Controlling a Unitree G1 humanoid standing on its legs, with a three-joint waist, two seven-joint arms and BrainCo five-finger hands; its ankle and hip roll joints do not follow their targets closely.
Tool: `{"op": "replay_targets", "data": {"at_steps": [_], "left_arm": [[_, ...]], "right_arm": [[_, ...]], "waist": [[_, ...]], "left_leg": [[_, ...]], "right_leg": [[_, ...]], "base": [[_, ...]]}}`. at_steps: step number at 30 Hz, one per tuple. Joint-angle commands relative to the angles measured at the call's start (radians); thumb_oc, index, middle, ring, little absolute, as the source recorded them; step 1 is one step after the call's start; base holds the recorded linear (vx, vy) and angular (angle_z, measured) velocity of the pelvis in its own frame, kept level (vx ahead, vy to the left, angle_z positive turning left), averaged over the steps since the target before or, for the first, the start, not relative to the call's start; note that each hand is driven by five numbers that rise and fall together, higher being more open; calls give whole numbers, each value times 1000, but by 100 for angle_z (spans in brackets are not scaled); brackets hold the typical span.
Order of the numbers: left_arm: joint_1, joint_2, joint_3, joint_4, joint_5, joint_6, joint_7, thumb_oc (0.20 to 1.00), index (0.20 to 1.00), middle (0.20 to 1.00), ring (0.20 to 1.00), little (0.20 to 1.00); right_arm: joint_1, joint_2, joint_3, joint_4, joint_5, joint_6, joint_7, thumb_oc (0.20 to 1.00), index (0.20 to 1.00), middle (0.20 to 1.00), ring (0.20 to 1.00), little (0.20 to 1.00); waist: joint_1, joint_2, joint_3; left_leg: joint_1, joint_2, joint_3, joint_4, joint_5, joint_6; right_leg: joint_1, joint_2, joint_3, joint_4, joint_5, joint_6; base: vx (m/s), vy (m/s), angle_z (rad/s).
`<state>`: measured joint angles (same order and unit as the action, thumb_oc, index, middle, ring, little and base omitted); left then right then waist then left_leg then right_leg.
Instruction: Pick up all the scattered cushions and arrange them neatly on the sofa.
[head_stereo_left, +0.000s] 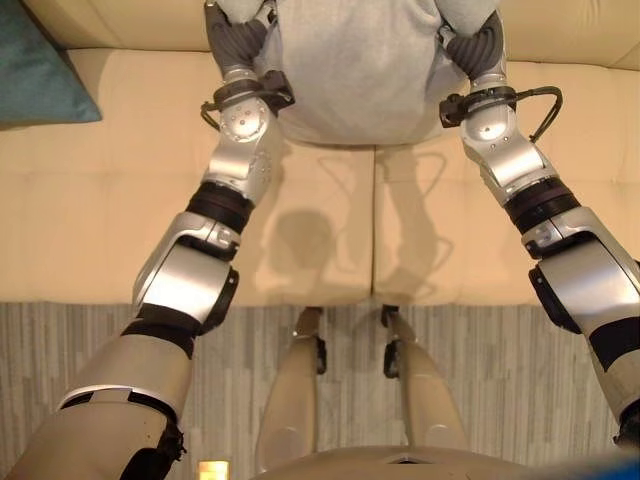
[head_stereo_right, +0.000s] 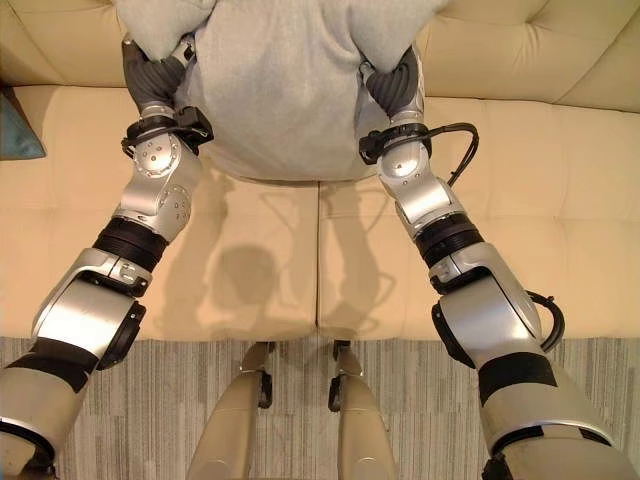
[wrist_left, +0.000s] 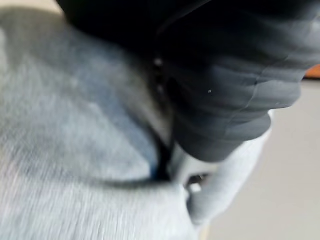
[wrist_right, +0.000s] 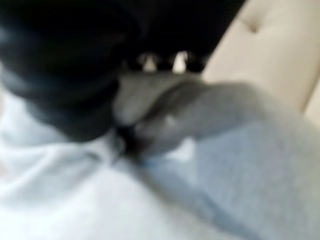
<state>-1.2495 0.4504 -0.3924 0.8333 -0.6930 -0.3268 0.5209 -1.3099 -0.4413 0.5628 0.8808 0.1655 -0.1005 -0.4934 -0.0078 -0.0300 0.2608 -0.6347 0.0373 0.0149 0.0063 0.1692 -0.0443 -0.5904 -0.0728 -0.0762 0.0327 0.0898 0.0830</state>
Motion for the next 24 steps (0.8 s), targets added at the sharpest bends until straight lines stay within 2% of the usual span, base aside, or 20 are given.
{"op": "replay_targets", "data": {"at_steps": [1,5,6,13,16,18,24], "left_arm": [[-177,-26,-88,43,78,-4,-41,1000,1000,1000,1000,1000],[-220,37,-107,96,93,1,-47,1000,1000,1000,1000,1000],[-240,85,-121,127,102,7,-55,1000,1000,1000,1000,1000],[-251,262,-124,238,85,19,-79,1000,1000,1000,1000,1000],[-245,287,-112,266,73,20,-84,1000,1000,1000,1000,1000],[-221,331,-98,260,52,14,-93,1000,1000,1000,1000,1000],[-68,363,-33,126,68,-7,-108,1000,1000,1000,1000,1000]], "right_arm": [[-175,67,81,14,-110,-42,-1,1000,1000,1000,1000,1000],[-210,51,104,82,-103,-34,-6,1000,1000,1000,1000,1000],[-230,35,120,118,-101,-30,-1,1000,1000,1000,1000,1000],[-271,-81,135,223,-82,-5,-22,1000,1000,1000,1000,1000],[-273,-106,135,232,-68,-2,-20,1000,1000,1000,1000,1000],[-275,-162,150,251,-58,5,-8,1000,1000,1000,1000,1000],[-185,-243,99,212,-39,0,5,1000,1000,1000,1000,1000]], "waist": [[21,-26,-10],[29,-23,-17],[34,-20,-22],[53,-4,-36],[55,-3,-38],[58,-3,-46],[65,-10,-40]], "left_leg": [[-41,3,-58,-27,10,-67],[-49,3,-63,-33,16,-70],[-50,1,-66,-37,21,-71],[-32,2,-72,-66,37,-75],[-27,-1,-70,-61,35,-77],[-24,-5,-67,-46,26,-77],[-13,-15,-71,25,-12,-67]], "right_leg": [[-40,-45,-19,-95,118,93],[-49,-45,-20,-105,123,93],[-51,-46,-23,-109,125,92],[-39,-50,-35,-115,125,94],[-31,-52,-36,-116,125,94],[-18,-57,-38,-116,124,93],[29,-70,-50,-114,122,87]], "base": [[13,1,-5],[0,0,0],[0,0,0],[4,14,7],[-1,4,2],[-7,6,2],[-14,1,3]]}}
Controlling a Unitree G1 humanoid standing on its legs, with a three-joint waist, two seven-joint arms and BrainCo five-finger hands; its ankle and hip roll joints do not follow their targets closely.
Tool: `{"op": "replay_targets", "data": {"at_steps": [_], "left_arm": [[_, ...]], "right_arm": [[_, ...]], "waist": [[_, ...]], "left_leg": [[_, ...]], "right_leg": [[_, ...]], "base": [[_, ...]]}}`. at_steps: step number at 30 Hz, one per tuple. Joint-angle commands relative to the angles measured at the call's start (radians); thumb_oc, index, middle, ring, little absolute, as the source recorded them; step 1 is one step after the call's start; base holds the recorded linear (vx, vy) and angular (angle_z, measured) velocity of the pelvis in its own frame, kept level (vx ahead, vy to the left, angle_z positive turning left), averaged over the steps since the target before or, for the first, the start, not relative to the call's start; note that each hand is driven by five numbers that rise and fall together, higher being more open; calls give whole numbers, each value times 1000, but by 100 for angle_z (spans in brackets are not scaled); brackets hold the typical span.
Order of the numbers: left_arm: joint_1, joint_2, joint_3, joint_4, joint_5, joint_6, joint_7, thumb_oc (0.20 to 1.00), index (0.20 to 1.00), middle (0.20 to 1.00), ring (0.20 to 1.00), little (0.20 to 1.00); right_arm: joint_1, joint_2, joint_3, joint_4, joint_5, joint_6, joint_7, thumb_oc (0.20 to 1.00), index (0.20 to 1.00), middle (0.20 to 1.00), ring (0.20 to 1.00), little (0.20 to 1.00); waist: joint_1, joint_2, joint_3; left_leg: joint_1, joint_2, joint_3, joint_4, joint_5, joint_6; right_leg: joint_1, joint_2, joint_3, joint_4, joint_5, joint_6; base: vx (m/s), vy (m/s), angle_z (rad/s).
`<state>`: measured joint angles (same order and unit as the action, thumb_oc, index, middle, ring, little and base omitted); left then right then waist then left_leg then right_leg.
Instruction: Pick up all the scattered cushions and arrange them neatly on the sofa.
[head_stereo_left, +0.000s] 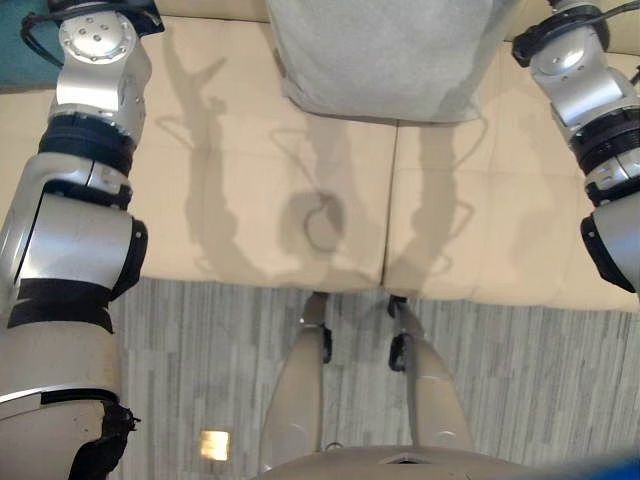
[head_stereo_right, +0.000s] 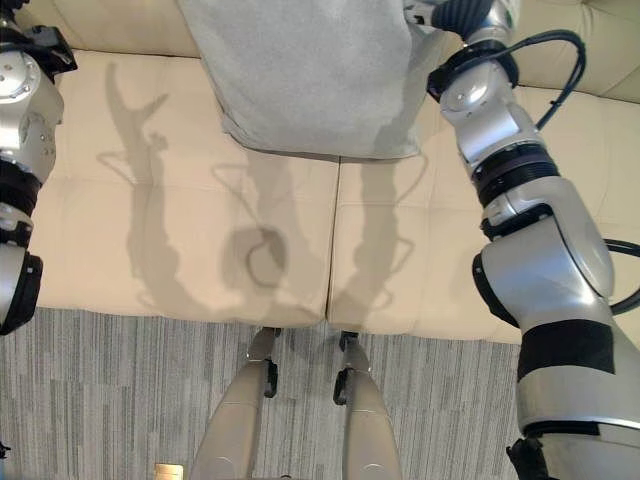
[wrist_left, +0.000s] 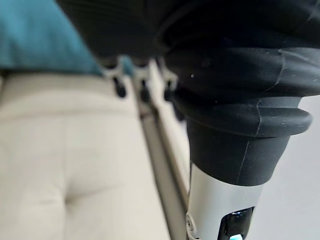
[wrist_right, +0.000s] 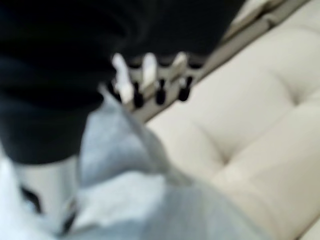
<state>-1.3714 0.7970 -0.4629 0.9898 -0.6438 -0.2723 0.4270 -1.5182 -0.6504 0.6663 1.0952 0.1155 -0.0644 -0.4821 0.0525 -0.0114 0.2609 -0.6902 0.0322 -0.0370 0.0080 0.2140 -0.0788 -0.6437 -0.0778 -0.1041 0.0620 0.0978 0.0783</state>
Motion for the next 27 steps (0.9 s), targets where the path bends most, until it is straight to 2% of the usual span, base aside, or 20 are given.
{"op": "replay_targets", "data": {"at_steps": [1,3,6,7,8,10,13,14,16,17,18,20,25,27], "left_arm": [[108,20,63,-92,19,-70,-16,1000,1000,1000,1000,1000],[356,3,185,-239,35,-82,-37,1000,1000,1000,1000,1000],[602,-26,287,-365,77,-70,-60,1000,1000,1000,1000,1000],[782,-75,357,-414,105,-62,-83,1000,1000,1000,1000,1000],[866,-98,391,-430,117,-54,-95,1000,1000,1000,1000,1000],[1000,-160,429,-434,125,-38,-125,1000,1000,1000,1000,1000],[1112,-197,448,-443,152,-24,-153,1000,1000,1000,1000,1000],[1219,-265,464,-424,156,-5,-185,1000,1000,1000,1000,1000],[1297,-315,483,-401,154,14,-209,1000,1000,1000,1000,1000],[1299,-315,483,-403,154,14,-209,1000,1000,1000,1000,1000],[1387,-364,496,-333,174,42,-254,1000,1000,1000,1000,1000],[1413,-390,507,-292,158,50,-263,1000,1000,1000,1000,1000],[1447,-459,503,-43,265,90,-292,1000,1000,1000,1000,1000],[1448,-466,499,-12,279,99,-303,1000,1000,1000,1000,1000]], "right_arm": [[55,-58,-3,-19,0,-34,1,1000,1000,1000,1000,1000],[210,-89,-77,-137,-15,-44,33,1000,1000,1000,1000,1000],[387,-126,-130,-236,-79,-40,77,1000,1000,1000,1000,1000],[548,-129,-204,-309,-116,-49,103,1000,1000,1000,1000,1000],[620,-128,-244,-340,-133,-48,110,1000,1000,1000,1000,1000],[764,-117,-309,-384,-166,-49,141,1000,1000,1000,1000,1000],[888,-99,-369,-429,-184,-50,170,1000,1000,1000,1000,1000],[1004,-58,-400,-452,-201,-54,203,1000,1000,1000,1000,1000],[1088,-23,-431,-455,-201,-55,232,1000,1000,1000,1000,1000],[1091,-23,-431,-457,-202,-54,233,1000,1000,1000,1000,1000],[1187,4,-448,-417,-204,-51,284,1000,1000,1000,1000,1000],[1218,20,-450,-402,-210,-53,296,1000,1000,1000,1000,1000],[1321,102,-436,-286,-233,-48,340,1000,1000,1000,1000,1000],[1331,108,-428,-268,-242,-50,347,1000,1000,1000,1000,1000]], "waist": [[7,-30,-39],[13,-36,-39],[14,-42,-47],[14,-44,-52],[13,-44,-58],[10,-42,-71],[5,-37,-84],[3,-36,-98],[2,-34,-113],[3,-33,-113],[1,-30,-136],[1,-30,-143],[-2,-25,-183],[-2,-25,-188]], "left_leg": [[50,-11,-19,32,-63,-31],[116,-8,-17,34,-84,-28],[191,-8,-12,26,-95,-26],[249,-6,-7,22,-109,-23],[274,-6,-5,16,-108,-23],[332,-1,-1,4,-118,-23],[376,-1,-3,-14,-114,-24],[420,7,0,-27,-115,-25],[456,9,0,-33,-119,-25],[459,9,0,-35,-119,-25],[510,11,0,-38,-126,-22],[526,10,0,-41,-126,-22],[605,21,8,-59,-132,-23],[618,24,11,-63,-132,-25]], "right_leg": [[95,-66,-25,-142,112,90],[155,-63,-28,-138,96,82],[226,-65,-37,-136,81,79],[278,-64,-43,-133,65,78],[300,-66,-46,-132,58,79],[348,-63,-55,-124,35,79],[383,-61,-62,-123,23,79],[417,-60,-71,-118,11,80],[450,-55,-73,-115,-4,78],[453,-55,-74,-115,-4,78],[501,-46,-76,-110,-21,75],[520,-43,-75,-112,-25,74],[595,-28,-74,-132,-38,71],[608,-26,-74,-134,-40,70]], "base": [[-8,9,5],[23,9,9],[60,-8,8],[78,13,-1],[86,21,0],[68,21,1],[33,8,2],[31,-9,-1],[27,-18,3],[26,-12,7],[24,0,5],[0,0,0],[-7,-18,3],[-12,-31,-12]]}}
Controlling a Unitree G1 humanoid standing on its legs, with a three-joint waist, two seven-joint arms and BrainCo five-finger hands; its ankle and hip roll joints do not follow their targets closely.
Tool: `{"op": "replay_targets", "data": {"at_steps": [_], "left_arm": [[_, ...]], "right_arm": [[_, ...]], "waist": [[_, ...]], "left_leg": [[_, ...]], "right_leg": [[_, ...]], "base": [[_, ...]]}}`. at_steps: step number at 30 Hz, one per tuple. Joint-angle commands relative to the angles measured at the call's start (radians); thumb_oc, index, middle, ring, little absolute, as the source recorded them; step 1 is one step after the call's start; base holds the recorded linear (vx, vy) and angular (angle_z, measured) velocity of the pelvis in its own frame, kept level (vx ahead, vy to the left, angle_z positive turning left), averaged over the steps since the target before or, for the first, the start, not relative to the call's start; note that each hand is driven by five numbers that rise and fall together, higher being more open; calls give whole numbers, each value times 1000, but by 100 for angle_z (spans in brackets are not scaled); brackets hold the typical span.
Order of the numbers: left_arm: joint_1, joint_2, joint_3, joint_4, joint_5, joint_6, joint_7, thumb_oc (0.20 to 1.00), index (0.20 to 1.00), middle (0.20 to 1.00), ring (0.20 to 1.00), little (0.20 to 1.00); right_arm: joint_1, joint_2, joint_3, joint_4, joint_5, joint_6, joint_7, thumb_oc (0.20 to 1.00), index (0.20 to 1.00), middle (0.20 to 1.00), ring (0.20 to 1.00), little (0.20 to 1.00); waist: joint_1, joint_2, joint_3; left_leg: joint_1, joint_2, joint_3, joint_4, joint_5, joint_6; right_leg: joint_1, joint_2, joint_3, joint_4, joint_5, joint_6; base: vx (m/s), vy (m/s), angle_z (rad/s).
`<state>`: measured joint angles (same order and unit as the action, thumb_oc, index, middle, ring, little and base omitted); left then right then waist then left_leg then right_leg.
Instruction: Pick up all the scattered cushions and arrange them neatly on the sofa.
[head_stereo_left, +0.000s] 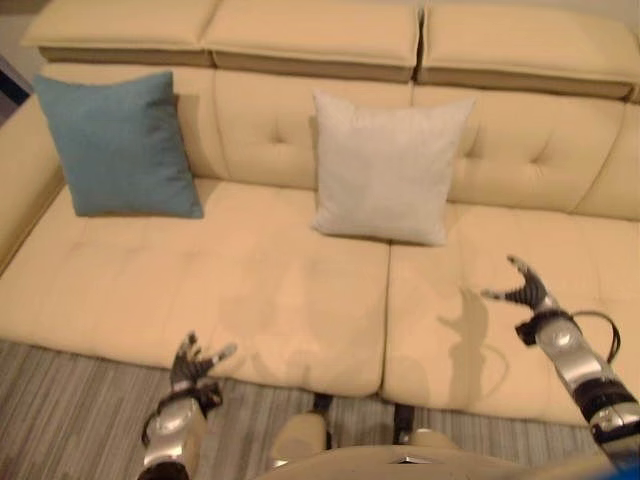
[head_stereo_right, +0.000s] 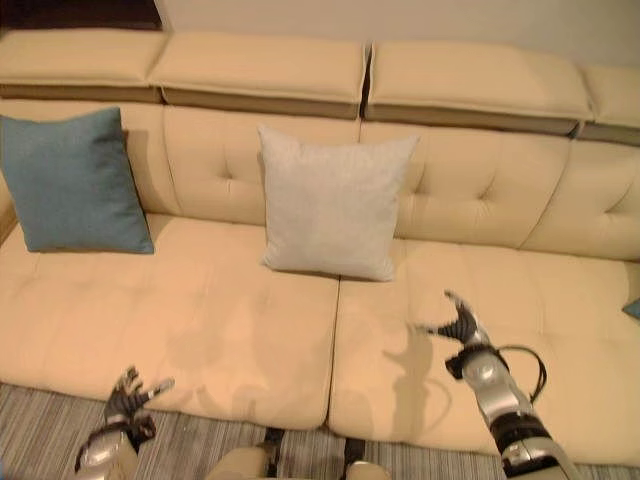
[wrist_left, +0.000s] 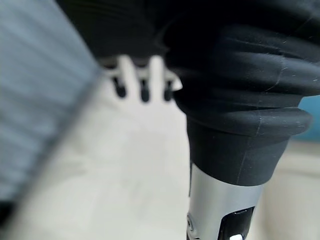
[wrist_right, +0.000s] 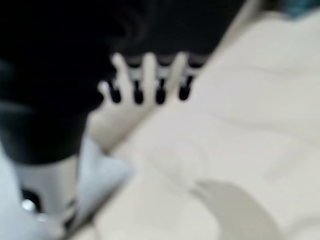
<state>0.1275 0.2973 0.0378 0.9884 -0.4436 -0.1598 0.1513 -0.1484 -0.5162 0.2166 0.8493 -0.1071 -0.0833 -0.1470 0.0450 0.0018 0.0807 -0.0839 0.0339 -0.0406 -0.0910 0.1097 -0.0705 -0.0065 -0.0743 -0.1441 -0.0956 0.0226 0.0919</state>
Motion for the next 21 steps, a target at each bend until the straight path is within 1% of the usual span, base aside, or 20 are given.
{"op": "replay_targets", "data": {"at_steps": [1,3,4,5,6,8,9,10,12,14,15,16,17,18,19,20,21], "left_arm": [[-51,26,-13,31,111,-4,-38,1000,1000,1000,1000,1000],[-44,5,-27,106,156,8,-59,1000,1000,1000,1000,1000],[-50,-1,-44,146,209,11,-72,1000,1000,1000,1000,1000],[-50,-1,-44,146,209,11,-72,1000,1000,1000,1000,1000],[-56,-4,-67,178,261,16,-84,1000,1000,1000,1000,1000],[-59,-12,-72,198,274,21,-86,1000,1000,1000,1000,1000],[-66,-13,-77,203,276,22,-87,1000,1000,1000,1000,1000],[-72,-19,-87,205,275,22,-94,1000,1000,1000,1000,1000],[-77,-21,-97,205,283,20,-94,1000,1000,1000,1000,1000],[-97,-27,-124,205,304,20,-99,1000,1000,1000,1000,1000],[-109,-30,-131,207,305,20,-97,1000,1000,1000,1000,1000],[-115,-36,-132,213,302,18,-96,1000,1000,1000,1000,1000],[-115,-43,-136,214,299,20,-97,1000,1000,1000,1000,1000],[-115,-51,-137,216,293,20,-97,1000,1000,1000,1000,1000],[-116,-54,-139,216,292,21,-99,1000,1000,1000,1000,1000],[-122,-63,-146,220,290,23,-102,1000,1000,1000,1000,1000],[-127,-66,-157,220,293,27,-102,1000,1000,1000,1000,1000]], "right_arm": [[-21,-11,20,-4,-19,-28,19,1000,1000,1000,1000,1000],[15,20,20,33,-4,-33,34,1000,1000,1000,1000,1000],[43,43,27,73,-10,-36,43,1000,1000,1000,1000,1000],[43,43,27,74,-10,-37,43,1000,1000,1000,1000,1000],[61,59,43,106,-21,-36,52,1000,1000,1000,1000,1000],[76,76,51,138,-26,-36,57,1000,1000,1000,1000,1000],[83,85,57,155,-25,-36,57,1000,1000,1000,1000,1000],[98,96,58,182,-14,-37,62,1000,1000,1000,1000,1000],[99,101,64,198,-13,-36,61,1000,1000,1000,1000,1000],[91,105,65,229,-2,-32,61,1000,1000,1000,1000,1000],[82,109,71,256,0,-30,61,1000,1000,1000,1000,1000],[69,108,77,264,-1,-26,61,1000,1000,1000,1000,1000],[64,108,77,272,2,-23,62,1000,1000,1000,1000,1000],[61,109,74,293,4,-20,64,1000,1000,1000,1000,1000],[59,111,78,297,-2,-15,67,1000,1000,1000,1000,1000],[54,114,79,303,-10,-7,68,1000,1000,1000,1000,1000],[52,118,82,317,-16,1,71,1000,1000,1000,1000,1000]], "waist": [[4,-37,-12],[-2,-36,-20],[-9,-35,-23],[-10,-35,-23],[-16,-33,-24],[-21,-33,-16],[-25,-35,-10],[-30,-40,2],[-32,-43,9],[-34,-50,29],[-30,-59,38],[-24,-68,43],[-22,-74,39],[-26,-75,33],[-29,-75,27],[-32,-70,19],[-37,-61,13]], "left_leg": [[24,27,17,32,-27,-35],[43,32,19,29,-26,-38],[53,41,19,24,-20,-45],[54,42,18,24,-20,-45],[61,48,17,25,-17,-51],[57,56,8,44,-17,-57],[49,59,3,59,-16,-60],[27,62,-3,104,-14,-70],[12,60,-2,131,-15,-72],[-32,43,-19,216,-19,-77],[-33,21,-47,259,-36,-74],[-22,-10,-90,321,-81,-63],[-11,-33,-118,355,-112,-51],[10,-43,-127,367,-134,-41],[28,-52,-138,369,-143,-38],[57,-57,-151,364,-163,-34],[93,-53,-159,324,-174,-29]], "right_leg": [[-15,-26,-33,21,31,55],[8,-19,-33,20,22,51],[21,-13,-36,24,9,44],[22,-13,-37,24,9,44],[31,-4,-37,35,-6,36],[40,5,-39,43,-19,26],[44,12,-34,42,-20,18],[54,20,-31,24,-18,11],[57,22,-31,16,-15,7],[48,16,-27,14,-6,5],[36,9,-19,16,5,3],[25,2,-4,20,17,3],[12,-4,10,23,29,6],[-4,-5,28,25,49,9],[-18,-7,38,27,63,14],[-39,-7,54,35,73,24],[-65,-3,64,47,80,28]], "base": [[-17,-39,-8],[-31,-83,-3],[-33,-83,0],[-42,-125,4],[-35,-109,16],[-63,-133,20],[-126,-167,12],[-105,-131,8],[-108,-94,7],[-187,-76,10],[-211,-47,6],[-189,-20,-10],[-144,17,-30],[-121,43,-34],[-119,68,-39],[-120,83,-41],[-145,106,-42]]}}
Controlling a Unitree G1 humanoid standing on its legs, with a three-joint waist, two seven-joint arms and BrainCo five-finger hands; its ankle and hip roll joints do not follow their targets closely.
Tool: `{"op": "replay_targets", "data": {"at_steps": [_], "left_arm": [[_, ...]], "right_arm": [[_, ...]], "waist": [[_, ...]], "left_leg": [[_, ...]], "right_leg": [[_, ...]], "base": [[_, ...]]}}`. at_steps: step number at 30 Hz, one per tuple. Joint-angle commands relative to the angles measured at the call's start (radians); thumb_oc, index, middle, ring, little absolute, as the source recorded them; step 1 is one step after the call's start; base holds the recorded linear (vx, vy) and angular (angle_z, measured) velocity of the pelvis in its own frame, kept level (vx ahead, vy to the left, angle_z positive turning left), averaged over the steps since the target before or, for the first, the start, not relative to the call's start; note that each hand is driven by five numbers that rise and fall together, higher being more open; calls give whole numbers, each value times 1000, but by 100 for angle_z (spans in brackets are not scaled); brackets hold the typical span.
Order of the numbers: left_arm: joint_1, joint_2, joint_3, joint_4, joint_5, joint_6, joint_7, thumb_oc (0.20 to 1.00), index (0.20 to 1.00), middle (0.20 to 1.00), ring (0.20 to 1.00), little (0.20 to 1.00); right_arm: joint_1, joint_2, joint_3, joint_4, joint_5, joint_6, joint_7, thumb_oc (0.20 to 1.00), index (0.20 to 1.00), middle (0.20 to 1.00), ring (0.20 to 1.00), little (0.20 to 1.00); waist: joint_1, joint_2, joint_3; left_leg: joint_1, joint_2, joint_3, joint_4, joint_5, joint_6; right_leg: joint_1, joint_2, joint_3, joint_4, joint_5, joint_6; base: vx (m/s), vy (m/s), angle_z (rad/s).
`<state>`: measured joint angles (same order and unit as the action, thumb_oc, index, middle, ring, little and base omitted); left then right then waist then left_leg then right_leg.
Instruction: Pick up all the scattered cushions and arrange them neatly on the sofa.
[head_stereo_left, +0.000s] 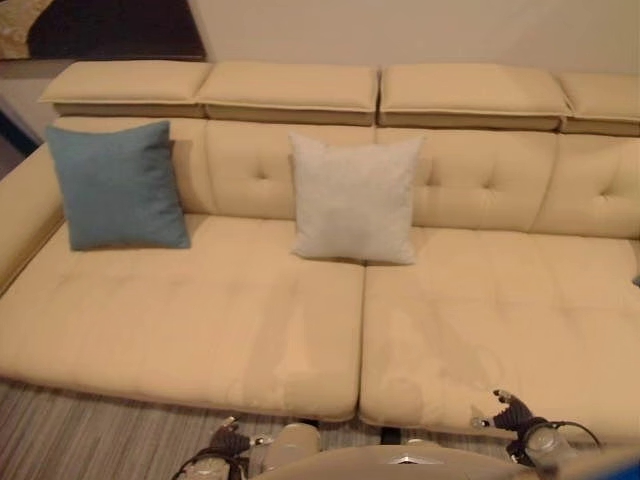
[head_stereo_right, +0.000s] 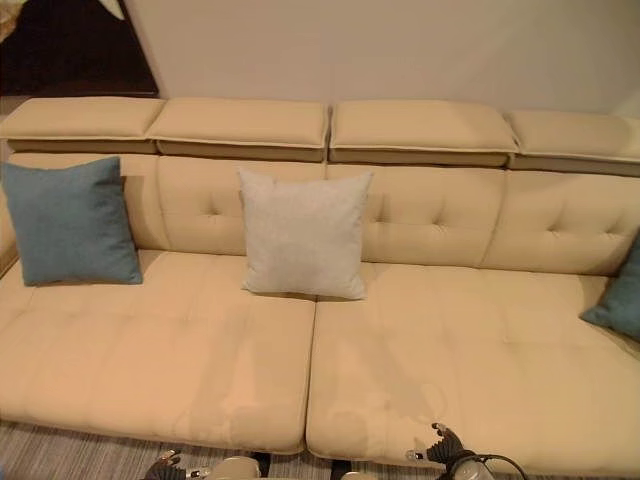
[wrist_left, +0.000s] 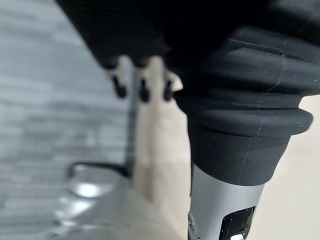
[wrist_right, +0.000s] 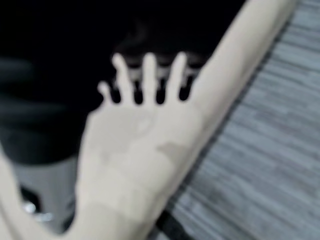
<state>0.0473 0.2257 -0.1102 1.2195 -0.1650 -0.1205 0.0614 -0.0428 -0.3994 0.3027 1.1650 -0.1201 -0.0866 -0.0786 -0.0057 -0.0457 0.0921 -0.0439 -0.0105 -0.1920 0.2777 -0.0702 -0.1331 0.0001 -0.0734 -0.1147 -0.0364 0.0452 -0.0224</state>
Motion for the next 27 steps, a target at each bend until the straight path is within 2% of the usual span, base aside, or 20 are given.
{"op": "replay_targets", "data": {"at_steps": [1,3,5,9,10,12,14,16,17,19,20,21,23,27], "left_arm": [[-52,0,-20,-18,14,-14,-11,1000,1000,1000,1000,1000],[-64,-4,-28,-21,9,-14,-8,1000,1000,1000,1000,1000],[-77,-5,-41,-24,4,-16,-7,1000,1000,1000,1000,1000],[-86,4,-39,-15,19,-19,0,1000,1000,1000,1000,1000],[-87,11,-35,-12,20,-19,5,1000,1000,1000,1000,1000],[-82,22,-27,-6,24,-15,6,1000,1000,1000,1000,1000],[-67,25,-13,4,17,-11,1,1000,1000,1000,1000,1000],[-62,25,-9,6,12,-9,-2,1000,1000,1000,1000,1000],[-51,23,-1,12,8,-6,-9,1000,1000,1000,1000,1000],[-42,24,1,29,28,1,-13,1000,1000,1000,1000,1000],[-38,24,3,28,32,-1,-13,1000,1000,1000,1000,1000],[-41,24,-2,28,38,-1,-11,1000,1000,1000,1000,1000],[-52,18,-11,21,33,-5,-9,1000,1000,1000,1000,1000],[-73,9,-33,8,36,-6,-6,1000,1000,1000,1000,1000]], "right_arm": [[-57,3,-7,12,-4,12,-1,1000,1000,1000,1000,1000],[-67,11,-12,22,1,17,-3,1000,1000,1000,1000,1000],[-74,19,-9,29,-5,19,-6,1000,1000,1000,1000,1000],[-105,43,3,25,-13,26,-7,1000,1000,1000,1000,1000],[-107,50,3,27,-10,27,-7,1000,1000,1000,1000,1000],[-100,54,9,38,-23,28,-9,1000,1000,1000,1000,1000],[-86,61,3,45,-24,28,-6,1000,1000,1000,1000,1000],[-82,62,2,49,-26,27,-6,1000,1000,1000,1000,1000],[-78,66,6,62,-39,26,-4,1000,1000,1000,1000,1000],[-69,74,17,62,-62,27,-4,1000,1000,1000,1000,1000],[-68,73,25,62,-66,24,-6,1000,1000,1000,1000,1000],[-72,76,30,58,-63,23,-8,1000,1000,1000,1000,1000],[-75,76,41,44,-44,19,-17,1000,1000,1000,1000,1000],[-69,73,47,43,-24,14,-26,1000,1000,1000,1000,1000]], "waist": [[4,-9,1],[-4,-15,3],[-4,-26,15],[15,-26,37],[19,-25,41],[43,-12,44],[54,-2,35],[60,1,27],[85,12,7],[132,3,-10],[136,-9,-11],[128,-19,-11],[109,-38,-12],[89,-46,0]], "left_leg": [[69,-11,-6,-92,-10,47],[78,-30,3,-144,-41,67],[74,-67,-14,-167,-41,83],[64,-83,13,-192,-34,102],[53,-82,24,-188,-23,107],[38,-73,61,-189,-3,118],[33,-62,85,-209,19,132],[30,-58,94,-216,25,135],[19,-44,119,-230,36,141],[4,-33,157,-220,32,135],[1,-35,164,-221,36,128],[-3,-32,166,-222,41,121],[-26,-14,184,-200,46,89],[-29,7,189,-172,46,64]], "right_leg": [[-95,-10,41,-2,72,151],[-133,-28,49,8,98,163],[-172,-47,54,6,137,190],[-226,-74,16,9,138,210],[-230,-72,3,48,116,206],[-201,-83,-68,134,50,183],[-174,-75,-93,236,2,165],[-158,-72,-103,253,-16,160],[-113,-84,-152,293,-57,150],[-31,-111,-219,261,-87,155],[-14,-99,-214,214,-84,155],[-12,-70,-175,182,-87,155],[16,-34,-144,59,-59,154],[51,-8,-129,-23,-37,143]], "base": [[-173,110,-34],[-213,129,-26],[-256,141,-33],[-265,93,-50],[-290,54,-102],[-259,61,-90],[-182,38,-72],[-108,-10,-60],[-92,-82,-54],[-114,-165,-67],[-92,-207,-76],[-52,-213,-85],[-46,-275,-42],[-70,-176,-7]]}}
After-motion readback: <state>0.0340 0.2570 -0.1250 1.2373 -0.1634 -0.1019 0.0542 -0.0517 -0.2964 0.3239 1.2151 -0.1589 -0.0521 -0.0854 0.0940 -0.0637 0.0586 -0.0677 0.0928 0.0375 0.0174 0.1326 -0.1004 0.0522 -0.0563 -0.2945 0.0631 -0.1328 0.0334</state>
